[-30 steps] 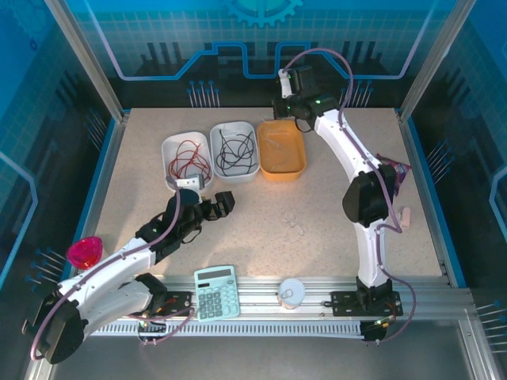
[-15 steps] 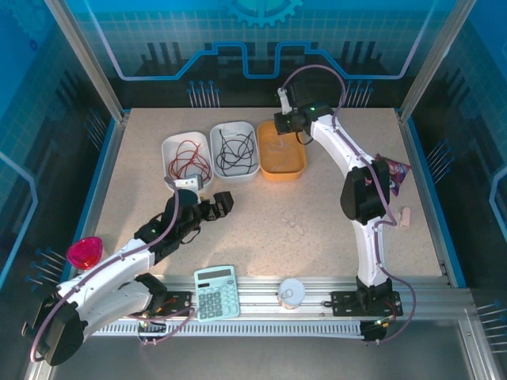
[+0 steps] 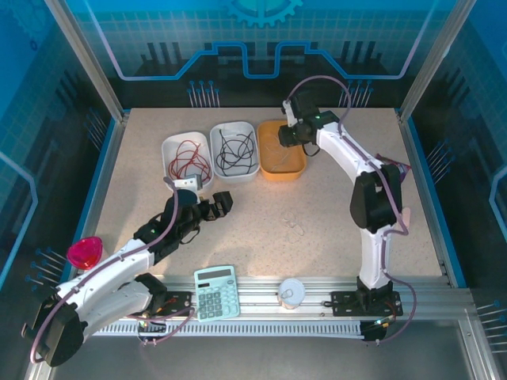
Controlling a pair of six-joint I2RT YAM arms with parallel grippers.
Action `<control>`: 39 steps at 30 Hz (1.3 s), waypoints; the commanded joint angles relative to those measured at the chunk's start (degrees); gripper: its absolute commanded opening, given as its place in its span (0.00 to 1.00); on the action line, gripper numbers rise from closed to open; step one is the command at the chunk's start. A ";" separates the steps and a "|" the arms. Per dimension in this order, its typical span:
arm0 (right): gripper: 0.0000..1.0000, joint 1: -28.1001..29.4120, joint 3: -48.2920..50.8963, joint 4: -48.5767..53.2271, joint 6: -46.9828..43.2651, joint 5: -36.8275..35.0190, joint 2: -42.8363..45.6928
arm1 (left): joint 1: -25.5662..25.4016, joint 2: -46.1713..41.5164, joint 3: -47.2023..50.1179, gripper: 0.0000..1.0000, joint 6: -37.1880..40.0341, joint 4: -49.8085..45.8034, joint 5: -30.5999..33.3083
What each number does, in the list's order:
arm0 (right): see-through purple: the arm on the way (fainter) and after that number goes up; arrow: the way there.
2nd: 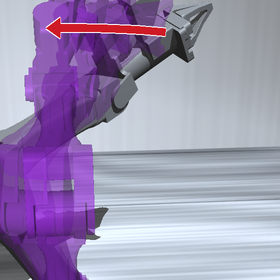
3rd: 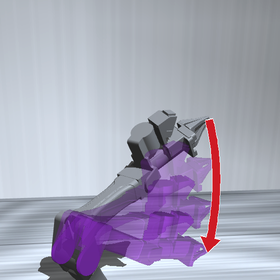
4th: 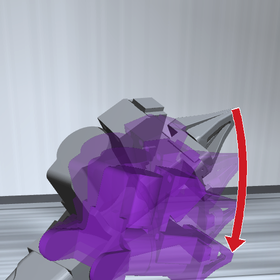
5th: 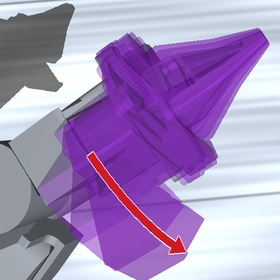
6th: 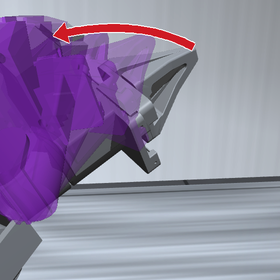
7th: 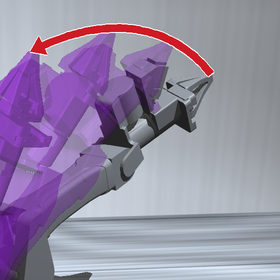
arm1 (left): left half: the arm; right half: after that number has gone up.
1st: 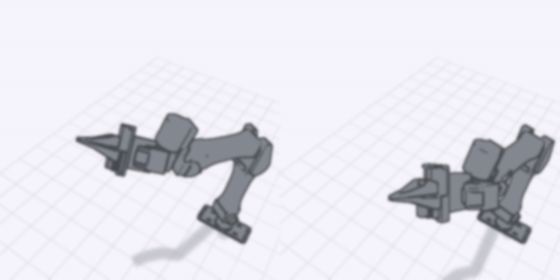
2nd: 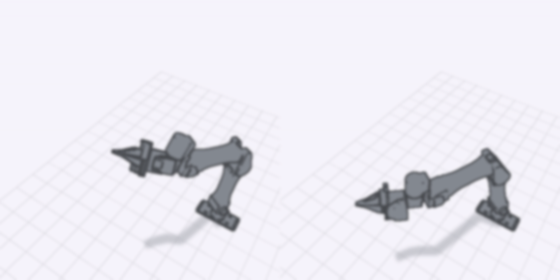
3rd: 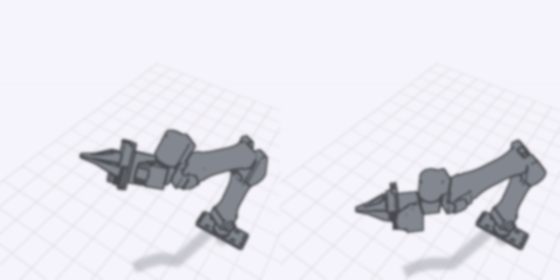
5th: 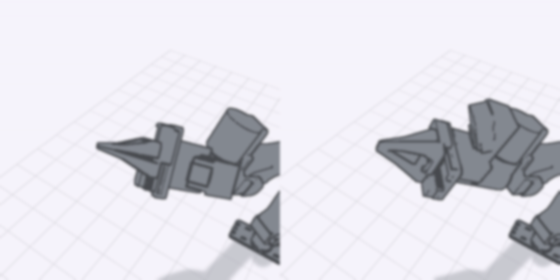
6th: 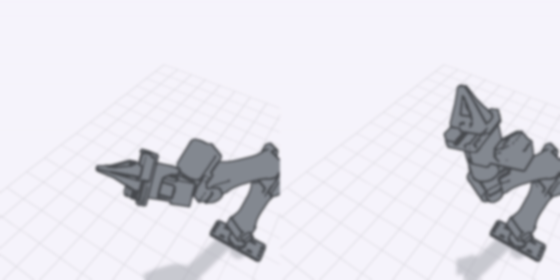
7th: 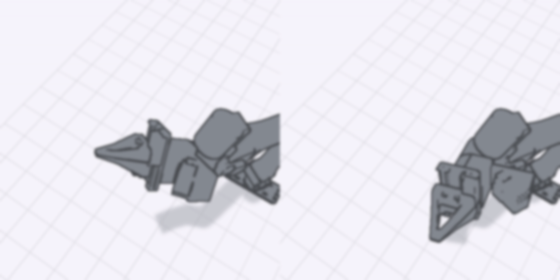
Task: Untangle the cables
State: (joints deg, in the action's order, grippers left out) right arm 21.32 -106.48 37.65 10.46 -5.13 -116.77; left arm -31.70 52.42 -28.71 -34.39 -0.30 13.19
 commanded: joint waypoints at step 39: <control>1.00 16.00 49.12 8.43 24.49 -13.37 39.08 | 0.44 6.07 -1.79 0.99 -3.58 0.49 3.03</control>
State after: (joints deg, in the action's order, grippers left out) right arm 35.22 -59.20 41.45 29.82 -17.63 -78.76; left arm -31.59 58.26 -28.82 -37.41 -0.99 15.84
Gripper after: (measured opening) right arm 0.995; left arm 0.991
